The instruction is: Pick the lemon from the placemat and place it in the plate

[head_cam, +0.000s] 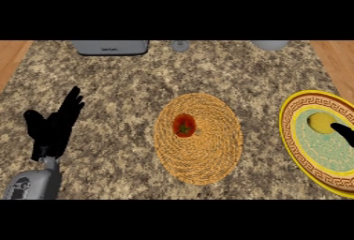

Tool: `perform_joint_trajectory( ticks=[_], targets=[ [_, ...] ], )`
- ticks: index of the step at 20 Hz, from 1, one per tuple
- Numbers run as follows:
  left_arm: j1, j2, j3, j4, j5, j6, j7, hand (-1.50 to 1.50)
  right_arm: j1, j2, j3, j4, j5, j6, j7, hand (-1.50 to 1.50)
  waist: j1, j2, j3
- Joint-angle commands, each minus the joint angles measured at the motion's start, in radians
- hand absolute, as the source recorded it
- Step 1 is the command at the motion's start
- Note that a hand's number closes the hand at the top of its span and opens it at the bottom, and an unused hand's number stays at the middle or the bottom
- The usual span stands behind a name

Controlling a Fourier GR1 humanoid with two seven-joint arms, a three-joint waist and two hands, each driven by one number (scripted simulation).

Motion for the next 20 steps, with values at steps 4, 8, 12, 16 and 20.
perform_joint_trajectory(
  ticks=[4, 8, 12, 16, 20],
  targets=[
    [0.045, -0.034, -0.028, -0.069, -0.017, 0.004, 0.016, 0.0, 0.098, -0.01, -0.106, 0.06, -0.195, 0.117, -0.185, -1.5, 0.012, 0.002, 0.0],
    [-0.008, -0.01, 0.007, -0.066, 0.006, -0.012, 0.072, 0.0, 0.155, -0.054, -0.167, 0.015, -0.261, 0.189, -0.165, -1.5, 0.01, 0.002, 0.0],
    [0.011, -0.024, 0.002, -0.034, -0.027, -0.005, 0.007, 0.0, 0.182, -0.065, -0.198, 0.06, -0.261, 0.206, -0.203, -1.5, 0.011, 0.002, 0.0],
    [-0.026, -0.033, 0.003, -0.019, -0.028, -0.003, 0.03, 0.0, 0.173, -0.059, -0.205, 0.107, -0.24, 0.191, -0.262, -1.5, 0.012, 0.003, 0.0],
    [-0.044, -0.03, 0.003, -0.056, -0.031, 0.008, 0.084, 0.0, 0.263, -0.056, -0.245, 0.097, -0.252, 0.243, -0.288, -1.5, 0.009, 0.002, 0.0]
  ],
)
